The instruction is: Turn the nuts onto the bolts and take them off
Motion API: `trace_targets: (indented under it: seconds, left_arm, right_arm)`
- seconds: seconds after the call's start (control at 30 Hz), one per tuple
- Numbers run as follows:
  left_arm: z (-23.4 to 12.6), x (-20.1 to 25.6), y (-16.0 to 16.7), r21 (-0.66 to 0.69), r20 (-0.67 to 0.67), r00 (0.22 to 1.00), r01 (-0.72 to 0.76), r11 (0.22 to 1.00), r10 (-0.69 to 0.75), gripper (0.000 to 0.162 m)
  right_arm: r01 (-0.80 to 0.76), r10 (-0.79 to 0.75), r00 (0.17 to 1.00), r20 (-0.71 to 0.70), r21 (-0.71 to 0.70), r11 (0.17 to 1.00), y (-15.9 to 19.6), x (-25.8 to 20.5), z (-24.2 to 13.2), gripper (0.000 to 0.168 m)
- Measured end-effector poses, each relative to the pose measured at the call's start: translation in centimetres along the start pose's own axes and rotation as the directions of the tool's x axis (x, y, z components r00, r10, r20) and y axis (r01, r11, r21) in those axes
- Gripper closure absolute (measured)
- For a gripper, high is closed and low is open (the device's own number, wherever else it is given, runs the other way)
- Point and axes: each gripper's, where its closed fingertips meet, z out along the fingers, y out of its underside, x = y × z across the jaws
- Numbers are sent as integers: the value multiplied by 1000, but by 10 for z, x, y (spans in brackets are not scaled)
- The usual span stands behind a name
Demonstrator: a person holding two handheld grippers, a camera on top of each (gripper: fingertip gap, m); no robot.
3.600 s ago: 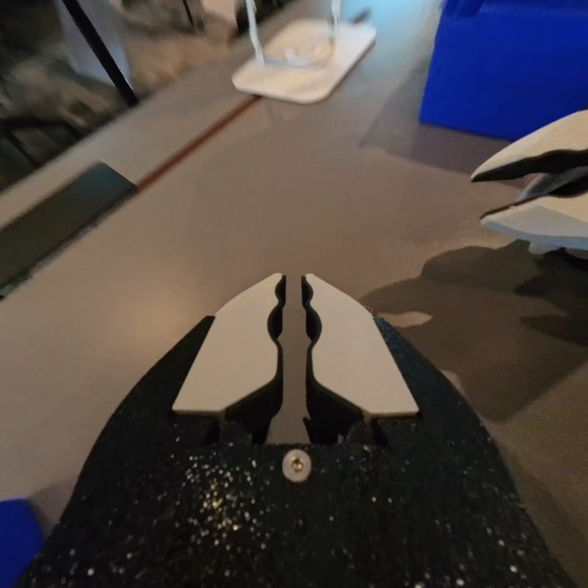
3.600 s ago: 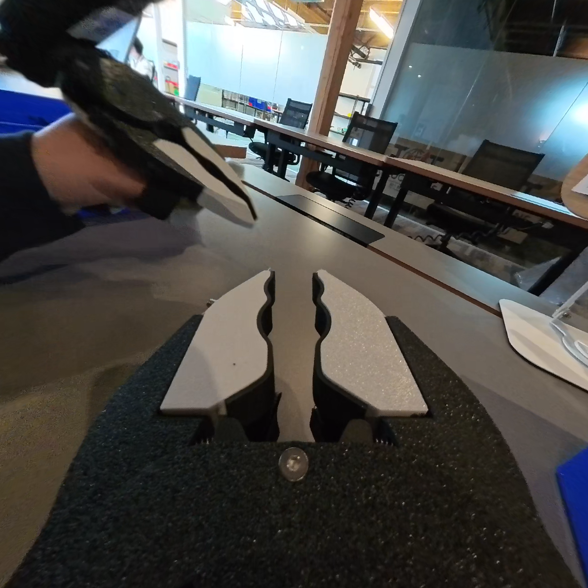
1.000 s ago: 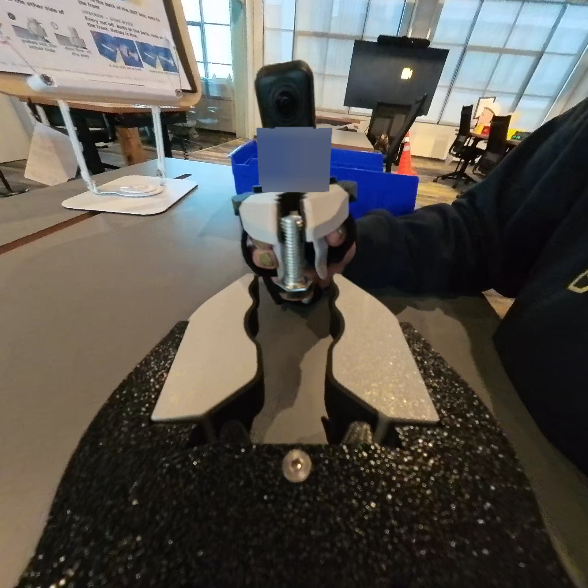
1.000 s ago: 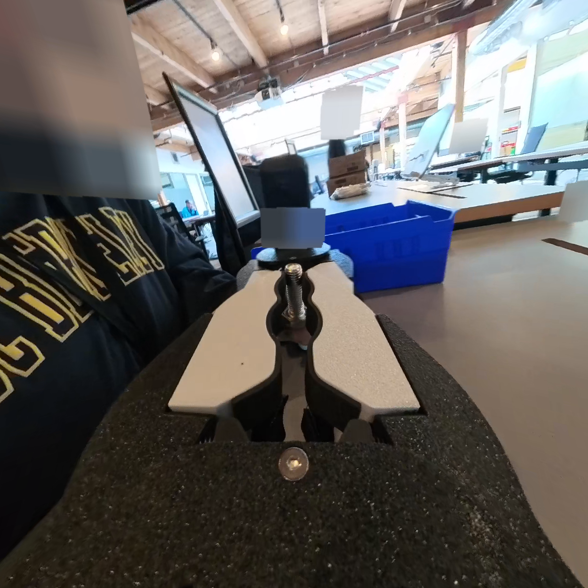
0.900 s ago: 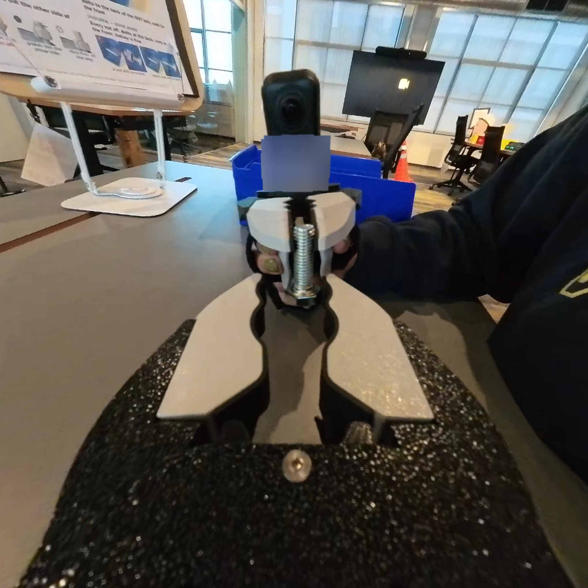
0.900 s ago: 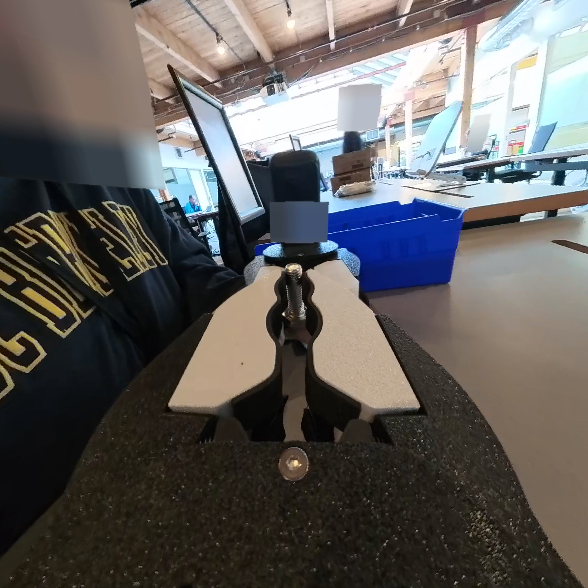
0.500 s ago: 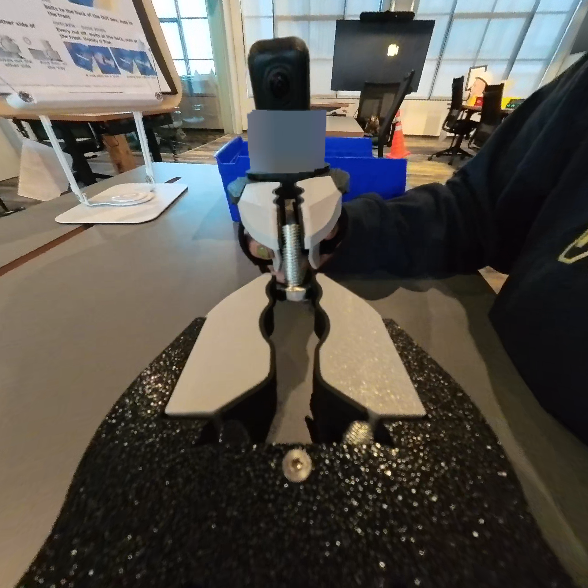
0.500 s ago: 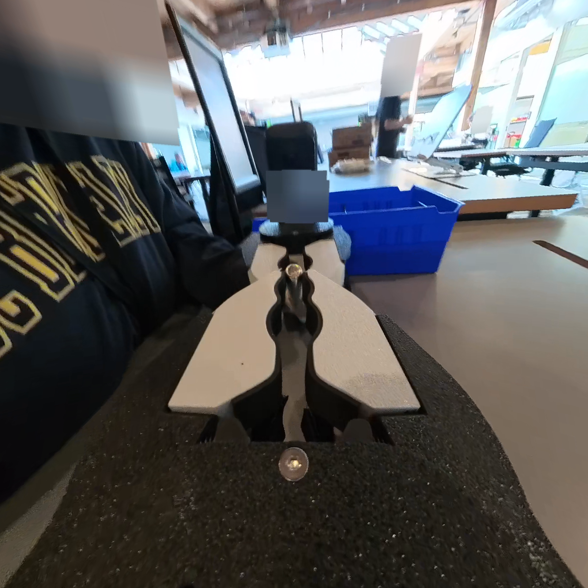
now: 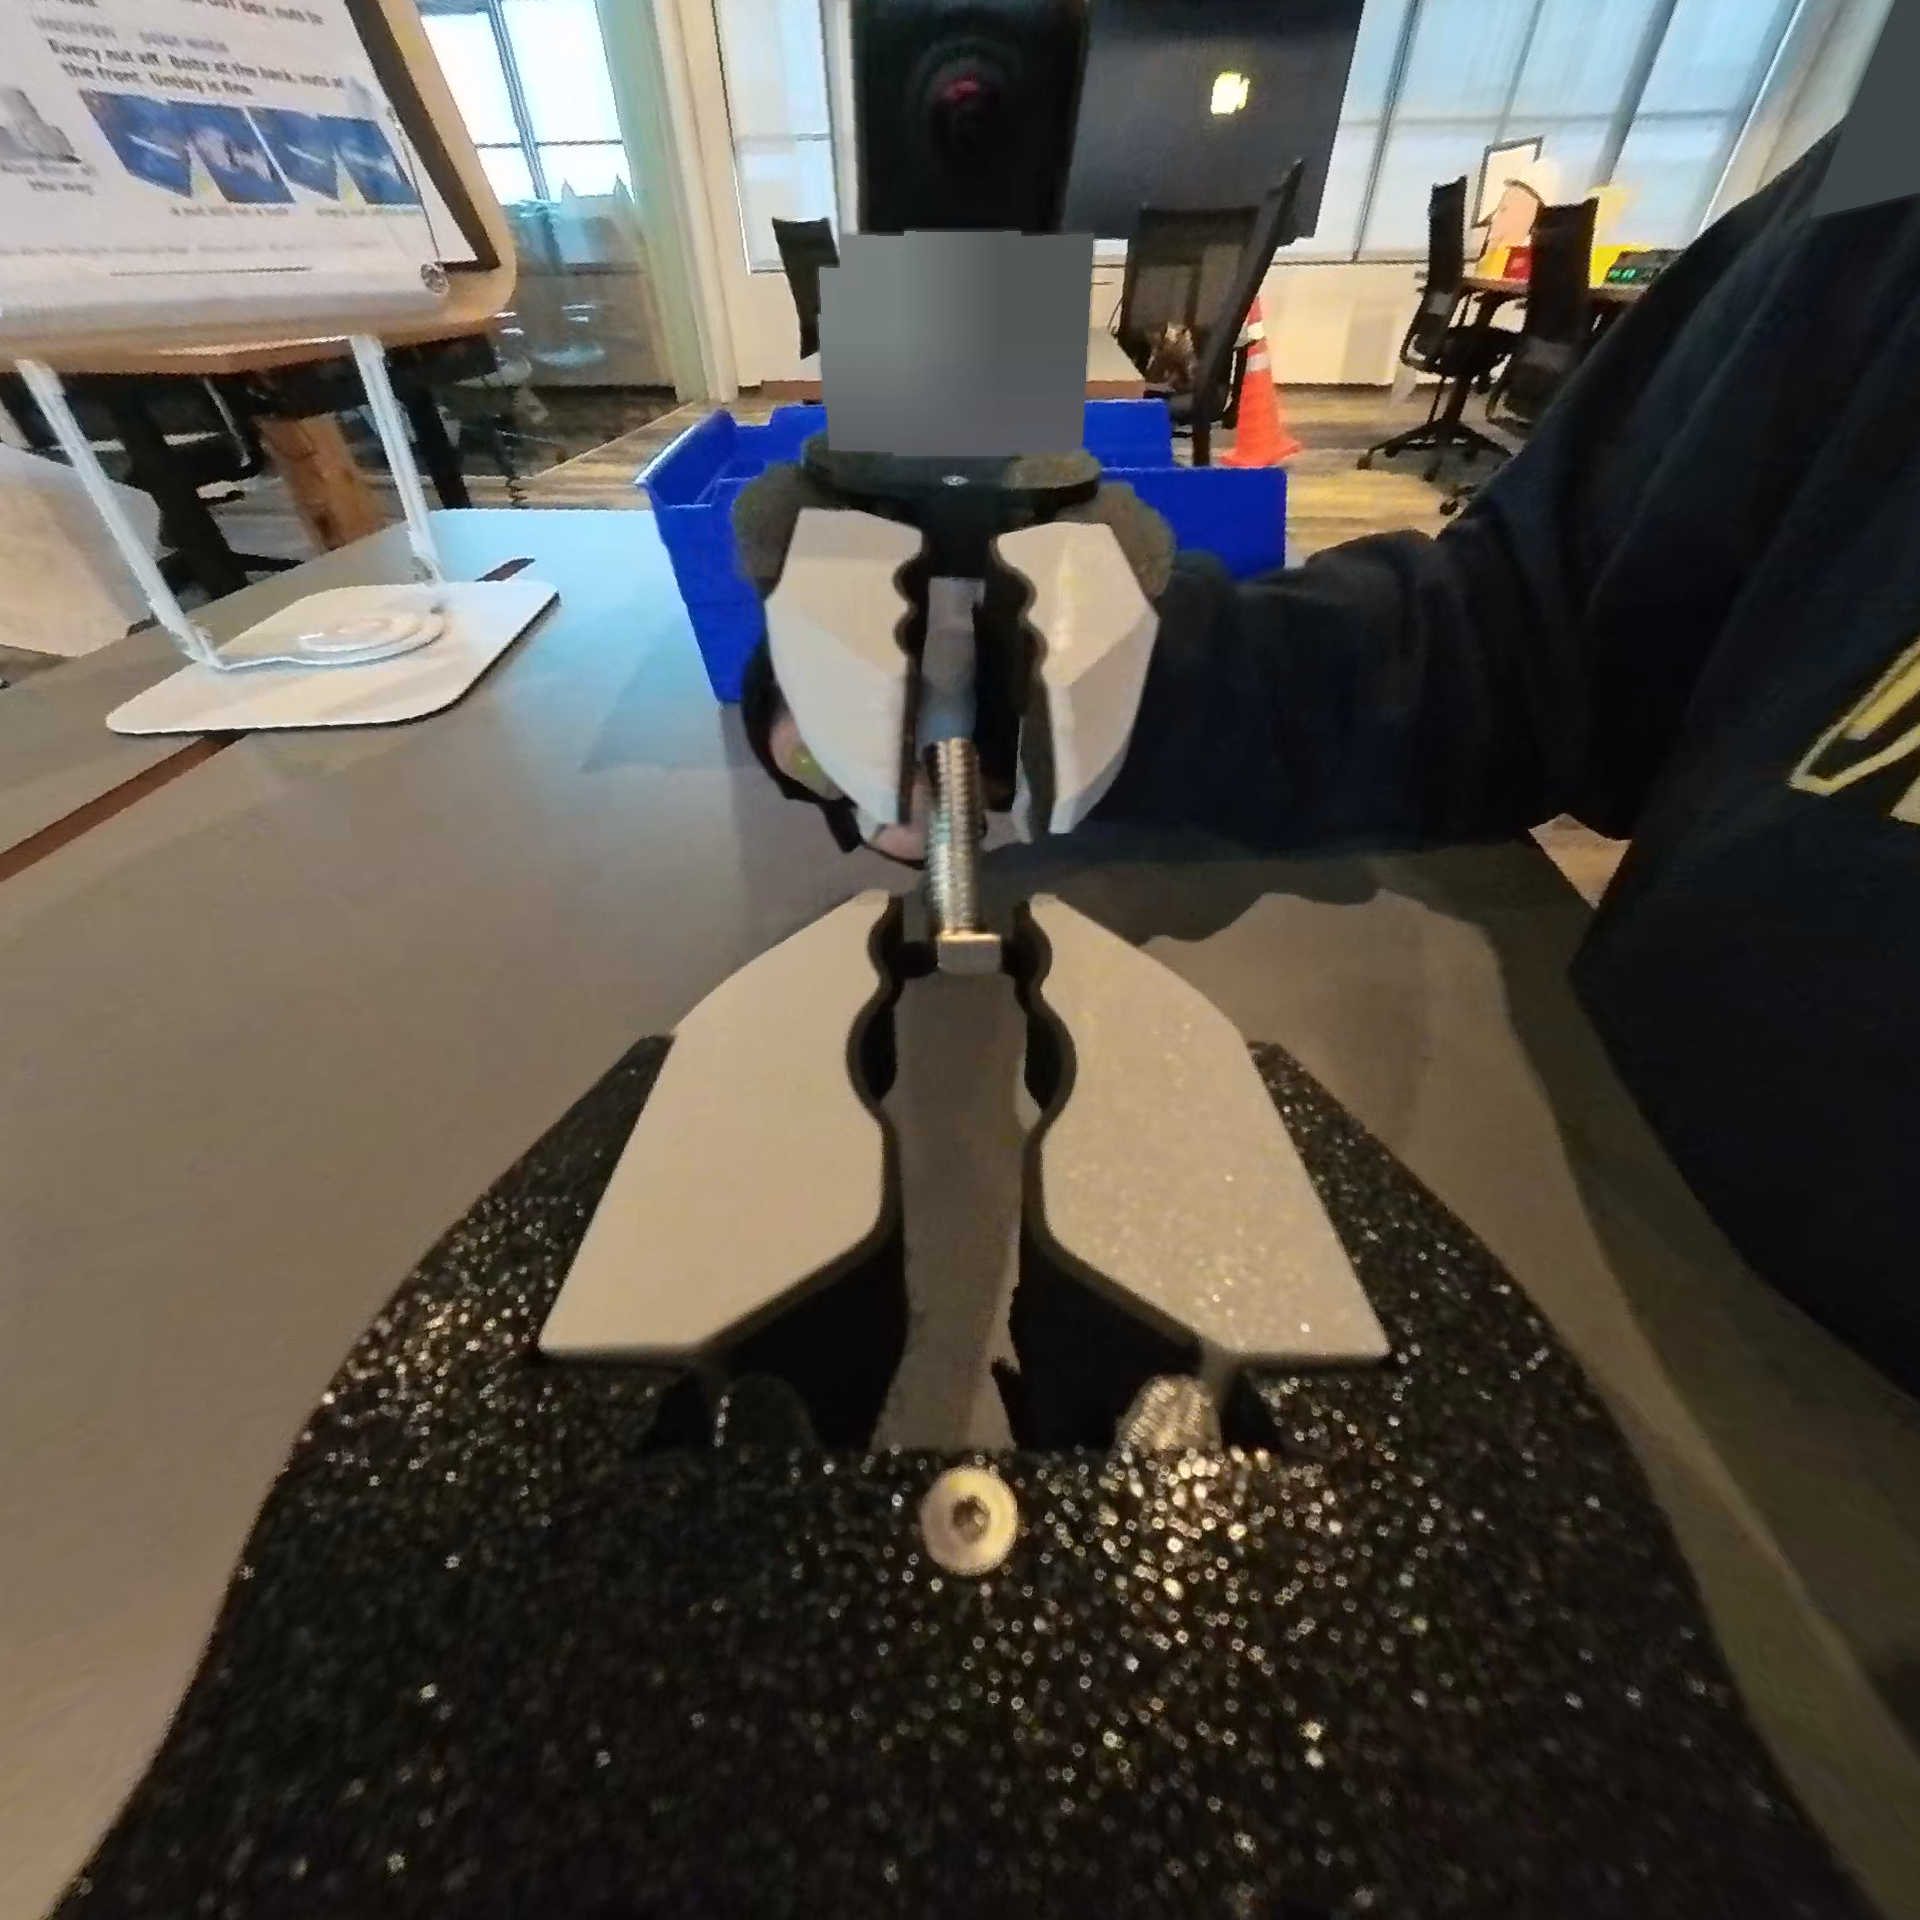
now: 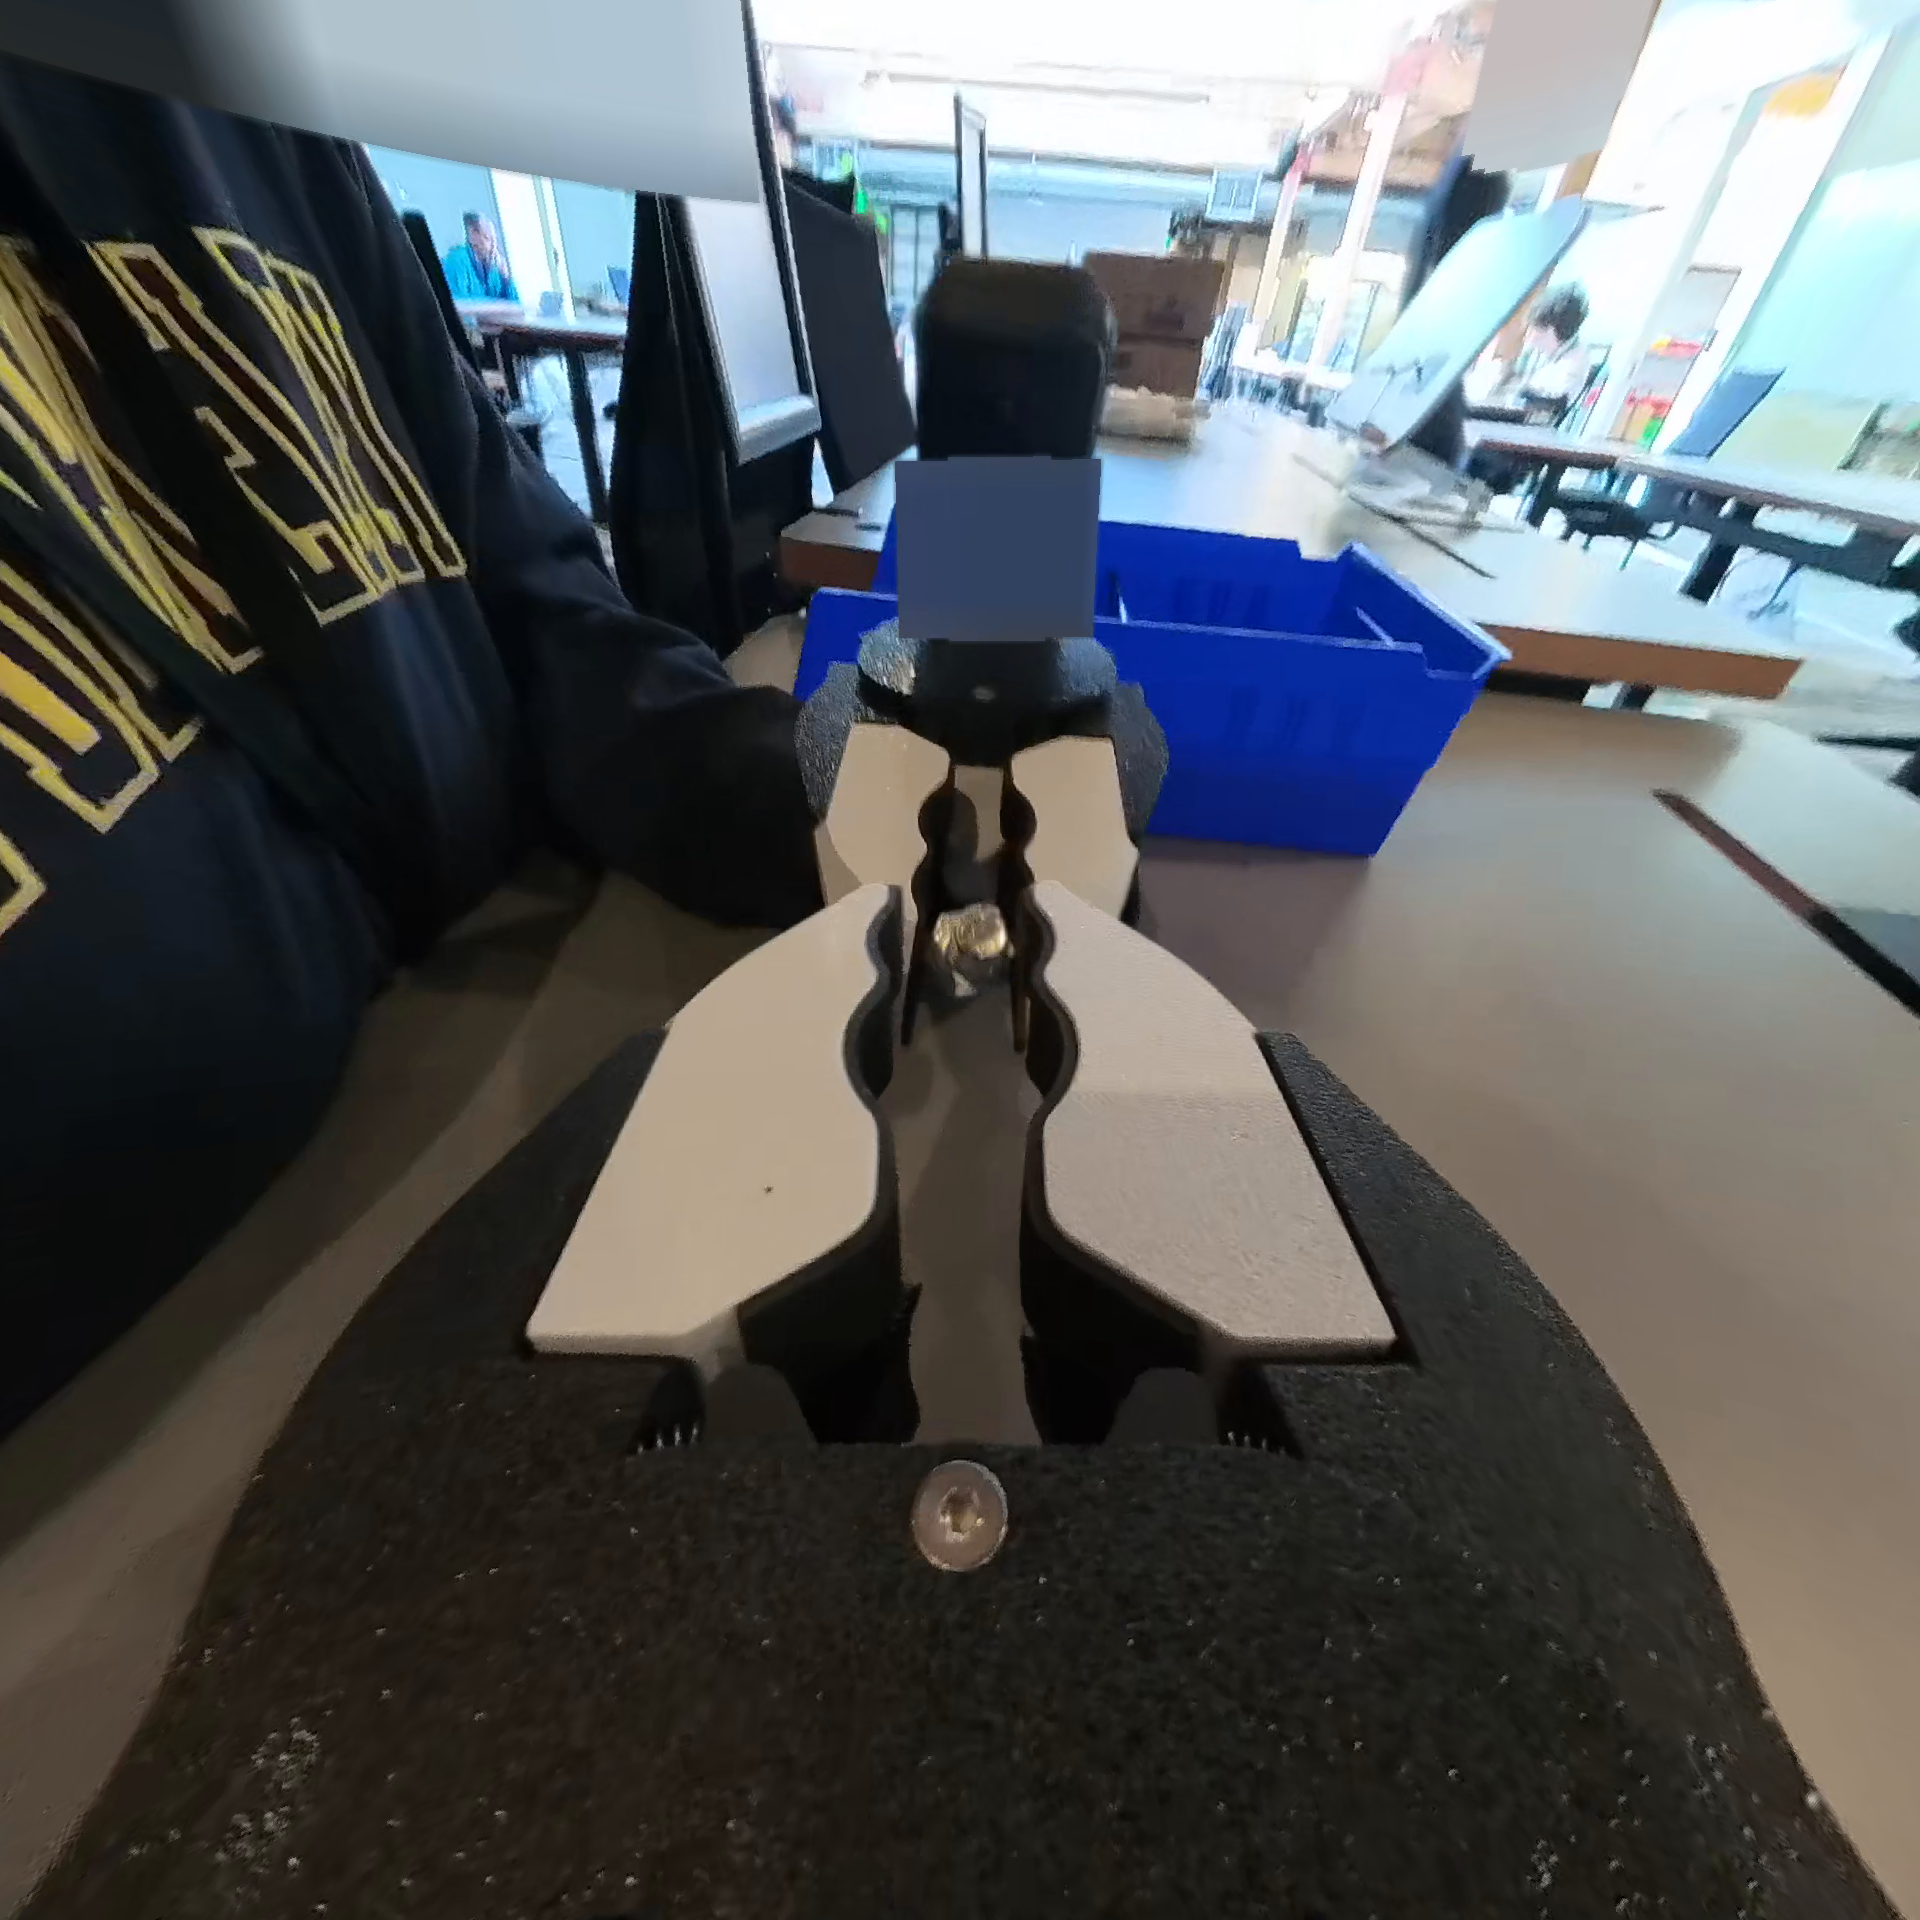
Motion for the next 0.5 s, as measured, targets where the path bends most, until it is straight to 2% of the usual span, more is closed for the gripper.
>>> trace_targets:
  seconds: [0.13,0.27,0.37,0.5]
  left_arm:
    - [2,5,1,-5,-29,999,-14,1000,14,142]
    - [3,1,6,-43,5,1000,-23,999,23,142]
    - [4,0,10,-91,36,996,-79,993,83,140]
    - [4,1,12,-99,25,994,-107,989,110,135]
  right_arm:
    - [5,-5,1000,3,-15,1000,4,-2,6,158]
    - [20,-21,1000,-15,-80,997,9,-1,6,158]
    - [59,-62,998,-23,-126,990,13,-1,5,158]
    - [71,-73,997,-12,-143,987,17,-2,3,158]
